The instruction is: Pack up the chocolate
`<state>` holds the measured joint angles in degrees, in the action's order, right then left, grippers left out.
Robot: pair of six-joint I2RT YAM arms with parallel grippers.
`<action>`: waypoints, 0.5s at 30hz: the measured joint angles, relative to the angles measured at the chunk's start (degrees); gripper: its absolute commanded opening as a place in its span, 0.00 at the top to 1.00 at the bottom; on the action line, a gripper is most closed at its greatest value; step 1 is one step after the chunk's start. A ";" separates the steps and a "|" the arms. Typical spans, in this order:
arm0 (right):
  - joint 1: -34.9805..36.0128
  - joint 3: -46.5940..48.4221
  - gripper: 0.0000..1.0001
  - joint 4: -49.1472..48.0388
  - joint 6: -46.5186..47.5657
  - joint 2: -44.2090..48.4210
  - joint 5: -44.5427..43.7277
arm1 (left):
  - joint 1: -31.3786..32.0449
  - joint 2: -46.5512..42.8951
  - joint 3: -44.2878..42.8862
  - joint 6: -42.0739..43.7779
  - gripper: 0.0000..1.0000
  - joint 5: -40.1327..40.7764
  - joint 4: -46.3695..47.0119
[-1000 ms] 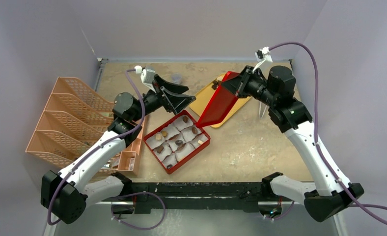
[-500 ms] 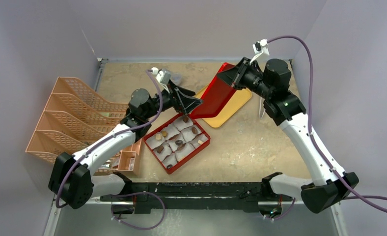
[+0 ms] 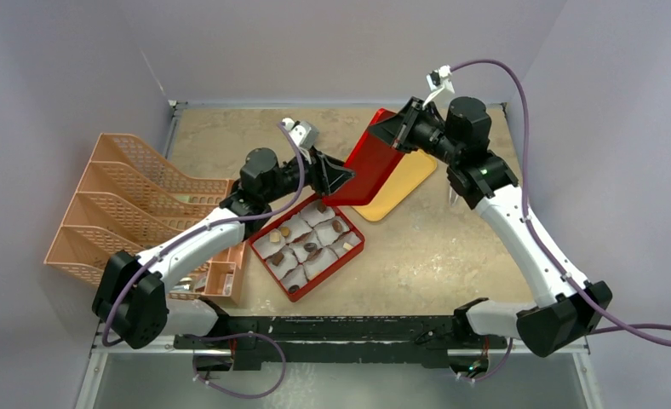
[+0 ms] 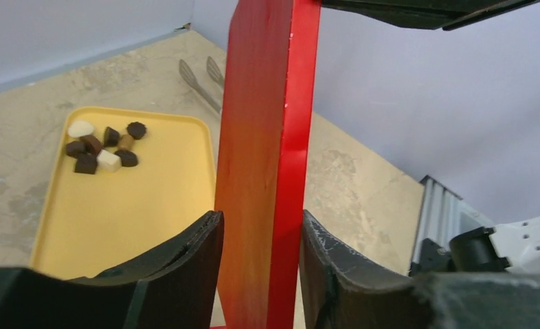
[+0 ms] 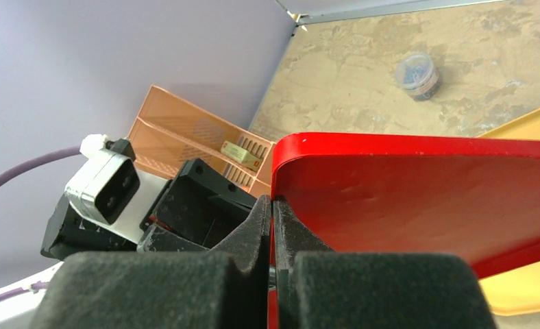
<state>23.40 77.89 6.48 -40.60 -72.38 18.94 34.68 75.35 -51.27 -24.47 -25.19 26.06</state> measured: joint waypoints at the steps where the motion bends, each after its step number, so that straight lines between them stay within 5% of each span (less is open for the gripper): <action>1: 0.11 0.02 1.00 -0.02 -0.04 -0.26 0.26 | 0.11 0.09 -0.52 1.27 0.75 0.66 -1.16; 8: 0.26 0.02 1.00 -0.39 0.02 -1.36 1.22 | 1.60 -0.52 -2.12 8.11 0.98 4.63 -5.77; 15: 0.46 0.42 0.54 -0.42 -0.83 -0.87 2.97 | 1.27 -3.15 -2.12 12.74 1.00 12.35 -9.57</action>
<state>23.86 78.30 6.07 -41.43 -73.25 21.91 35.94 72.20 -53.39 -11.73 -12.84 16.49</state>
